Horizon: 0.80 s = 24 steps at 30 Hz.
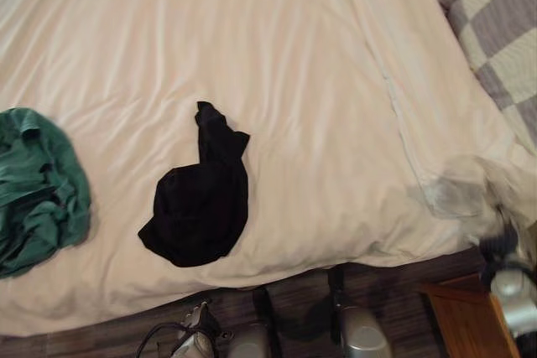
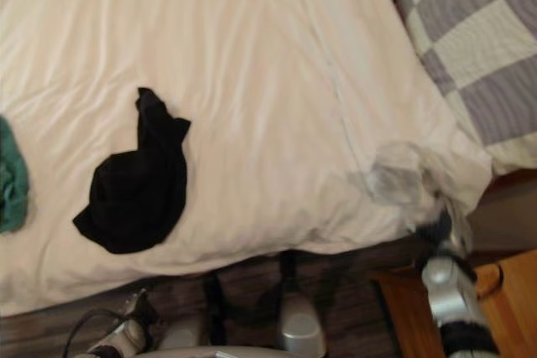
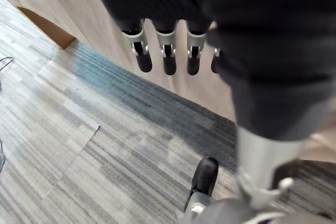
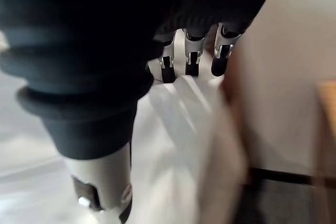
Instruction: Tidy up the quilt and then pick up the clothes from the bed and put them into the laundry hamper.
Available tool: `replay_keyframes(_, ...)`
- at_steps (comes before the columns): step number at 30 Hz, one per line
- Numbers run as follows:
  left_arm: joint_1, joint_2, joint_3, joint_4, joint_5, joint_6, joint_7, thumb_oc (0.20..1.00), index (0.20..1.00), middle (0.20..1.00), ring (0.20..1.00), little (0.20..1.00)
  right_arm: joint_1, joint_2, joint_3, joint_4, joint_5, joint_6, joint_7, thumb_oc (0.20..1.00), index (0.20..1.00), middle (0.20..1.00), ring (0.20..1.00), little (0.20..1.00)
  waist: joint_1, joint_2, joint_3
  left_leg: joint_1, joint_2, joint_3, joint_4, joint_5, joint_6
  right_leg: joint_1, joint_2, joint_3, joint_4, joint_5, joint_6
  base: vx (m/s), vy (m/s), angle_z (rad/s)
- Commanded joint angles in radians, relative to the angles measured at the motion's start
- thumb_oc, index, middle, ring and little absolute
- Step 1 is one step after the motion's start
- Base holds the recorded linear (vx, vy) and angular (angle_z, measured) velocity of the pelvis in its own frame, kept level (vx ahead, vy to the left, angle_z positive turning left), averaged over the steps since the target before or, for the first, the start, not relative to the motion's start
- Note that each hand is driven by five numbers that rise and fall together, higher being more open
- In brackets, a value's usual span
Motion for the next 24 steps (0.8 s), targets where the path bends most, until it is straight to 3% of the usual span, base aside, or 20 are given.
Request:
replay_keyframes(1, 0.003, -0.01, -0.013, 0.067, -0.027, 0.013, 0.028, 1.0, 1.0, 1.0, 1.0, 1.0, 0.005, -0.023, -0.046, 0.022, 0.146, -0.004, -0.106, 1.0, 1.0, 1.0, 1.0, 1.0, 0.001, -0.016, -0.072, 0.008, 0.039, 0.056, 0.003, -0.081, -0.03, -0.005, -0.051, 0.008, 0.092, -0.188, 0.094, 0.01, 0.059, -0.21)
replay_keyframes(5, 0.016, -0.018, -0.01, 0.067, -0.033, 0.024, 0.028, 1.0, 1.0, 1.0, 1.0, 1.0, 0.01, -0.007, -0.155, -0.043, 0.256, -0.015, -0.195, 1.0, 1.0, 1.0, 1.0, 1.0, 0.003, -0.018, -0.087, 0.024, 0.035, 0.056, 0.003, -0.092, -0.028, 0.009, -0.055, 0.01, 0.089, -0.19, 0.097, 0.0, 0.019, -0.16)
replay_keyframes(6, 0.019, -0.025, -0.012, 0.067, -0.033, 0.026, 0.031, 1.0, 1.0, 1.0, 1.0, 1.0, -0.005, -0.028, -0.185, -0.132, 0.223, -0.026, -0.248, 0.906, 0.906, 0.906, 0.906, 0.906, 0.008, -0.017, -0.089, 0.031, 0.034, 0.053, 0.003, -0.096, -0.029, 0.019, -0.058, 0.008, 0.086, -0.192, 0.096, 0.01, -0.008, -0.04)
replay_keyframes(7, 0.023, -0.027, -0.015, 0.067, -0.031, 0.026, 0.034, 1.0, 1.0, 1.0, 1.0, 1.0, -0.028, -0.042, -0.194, -0.171, 0.198, -0.032, -0.273, 0.2, 0.2, 0.2, 0.2, 0.2, 0.014, -0.015, -0.092, 0.032, 0.035, 0.052, 0.003, -0.096, -0.029, 0.02, -0.058, 0.007, 0.085, -0.193, 0.095, 0.0, 0.0, 0.0)
replay_keyframes(12, 0.027, -0.023, -0.036, 0.06, -0.032, 0.021, 0.03, 1.0, 1.0, 1.0, 1.0, 1.0, -0.18, -0.125, -0.16, -0.252, 0.195, -0.072, -0.259, 0.2, 0.2, 0.2, 0.2, 0.2, 0.042, -0.006, -0.088, 0.033, 0.035, 0.041, 0.003, -0.093, -0.03, 0.029, -0.058, 0.0, 0.083, -0.201, 0.086, -0.02, -0.04, 0.1)
replay_keyframes(13, 0.016, -0.008, -0.051, 0.059, -0.031, 0.014, 0.017, 1.0, 1.0, 1.0, 1.0, 1.0, -0.265, -0.182, -0.088, -0.215, 0.196, -0.075, -0.199, 0.2, 0.2, 0.2, 0.2, 0.2, 0.062, -0.004, -0.078, 0.026, 0.037, 0.035, 0.003, -0.086, -0.034, 0.026, -0.056, -0.004, 0.082, -0.202, 0.083, -0.06, -0.061, 0.17)
replay_keyframes(15, 0.003, -0.001, -0.058, 0.057, -0.032, 0.01, 0.013, 1.0, 1.0, 1.0, 1.0, 1.0, -0.326, -0.206, -0.033, -0.158, 0.223, -0.085, -0.164, 0.2, 0.2, 0.2, 0.2, 0.2, 0.068, 0.0, -0.066, 0.02, 0.037, 0.033, 0.003, -0.081, -0.037, 0.022, -0.056, -0.006, 0.083, -0.201, 0.081, -0.1, -0.05, 0.18)
replay_keyframes(16, -0.018, 0.014, -0.08, 0.045, -0.042, 0.003, 0.01, 1.0, 1.0, 1.0, 1.0, 1.0, -0.4, -0.219, 0.055, -0.033, 0.267, -0.083, -0.099, 0.2, 0.2, 0.2, 0.2, 0.2, 0.087, 0.011, -0.037, -0.004, 0.036, 0.027, 0.003, -0.068, -0.039, -0.002, -0.056, -0.005, 0.09, -0.199, 0.077, -0.19, -0.018, 0.16)
replay_keyframes(20, -0.064, 0.017, -0.1, 0.02, -0.087, -0.009, 0.035, 1.0, 1.0, 1.0, 1.0, 1.0, -0.513, -0.188, 0.149, 0.202, 0.338, -0.085, -0.07, 0.2, 0.2, 0.2, 0.2, 0.2, 0.106, 0.04, 0.035, -0.072, 0.026, 0.017, 0.053, -0.055, -0.034, -0.072, -0.06, 0.008, 0.142, -0.206, 0.068, -0.2, 0.017, 0.15)
replay_keyframes(24, -0.119, 0.014, -0.119, 0.01, -0.141, -0.015, 0.076, 1.0, 1.0, 1.0, 1.0, 1.0, -0.514, -0.076, 0.158, 0.491, 0.428, -0.064, -0.042, 0.2, 0.2, 0.2, 0.2, 0.2, 0.102, 0.061, 0.096, -0.164, 0.017, 0.009, 0.118, -0.062, -0.024, -0.169, -0.07, 0.012, 0.216, -0.216, 0.074, -0.15, 0.067, 0.05)
